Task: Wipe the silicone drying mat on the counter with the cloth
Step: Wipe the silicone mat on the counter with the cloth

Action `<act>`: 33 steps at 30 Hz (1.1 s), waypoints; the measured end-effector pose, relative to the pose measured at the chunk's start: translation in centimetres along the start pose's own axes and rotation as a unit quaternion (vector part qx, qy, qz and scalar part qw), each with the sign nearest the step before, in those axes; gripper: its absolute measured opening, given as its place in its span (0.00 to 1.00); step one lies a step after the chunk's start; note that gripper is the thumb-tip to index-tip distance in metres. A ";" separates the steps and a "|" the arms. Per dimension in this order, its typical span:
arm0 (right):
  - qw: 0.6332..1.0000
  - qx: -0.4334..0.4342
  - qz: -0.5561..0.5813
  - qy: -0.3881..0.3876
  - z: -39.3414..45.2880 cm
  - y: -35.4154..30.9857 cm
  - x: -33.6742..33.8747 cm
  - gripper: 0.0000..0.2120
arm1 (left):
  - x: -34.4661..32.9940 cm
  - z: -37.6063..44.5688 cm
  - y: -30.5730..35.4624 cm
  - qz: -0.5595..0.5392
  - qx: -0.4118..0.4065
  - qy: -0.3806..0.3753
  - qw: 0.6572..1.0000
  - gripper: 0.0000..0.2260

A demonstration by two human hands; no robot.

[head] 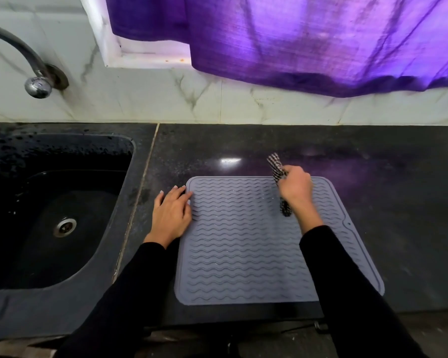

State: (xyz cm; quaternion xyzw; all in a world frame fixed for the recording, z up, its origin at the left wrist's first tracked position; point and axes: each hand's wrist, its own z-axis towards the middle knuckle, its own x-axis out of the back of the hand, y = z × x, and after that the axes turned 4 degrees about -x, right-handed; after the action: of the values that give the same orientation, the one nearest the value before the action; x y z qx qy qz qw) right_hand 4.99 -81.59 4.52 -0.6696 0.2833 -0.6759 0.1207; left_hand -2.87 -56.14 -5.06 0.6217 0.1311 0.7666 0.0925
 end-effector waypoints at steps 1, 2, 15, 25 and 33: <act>0.999 0.031 0.002 0.011 -0.6 -0.8 -0.4 0.19 | -0.1 0.4 0.1 0.004 0.000 0.004 1.000 0.34; 0.997 0.076 0.005 0.014 -1.3 -1.6 -1.2 0.20 | -0.2 0.7 0.2 0.009 -0.006 -0.002 1.000 0.34; 0.932 0.311 -0.172 -0.070 -3.8 0.0 -8.0 0.30 | -1.4 1.1 0.0 0.007 -0.017 -0.022 1.000 0.35; 0.986 0.099 0.124 -0.053 1.0 3.3 -3.7 0.21 | -1.3 1.1 0.2 -0.001 -0.010 -0.024 1.000 0.38; 0.989 0.144 -0.025 -0.002 -1.3 2.4 -3.9 0.29 | -1.5 1.1 0.4 0.010 -0.012 -0.014 1.000 0.38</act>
State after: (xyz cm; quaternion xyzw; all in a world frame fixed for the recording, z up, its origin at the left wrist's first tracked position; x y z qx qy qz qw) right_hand 3.53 -81.11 -0.01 -0.6536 0.1656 -0.7111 0.1994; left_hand -1.47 -56.92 -6.08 0.6323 0.1143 0.7604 0.0946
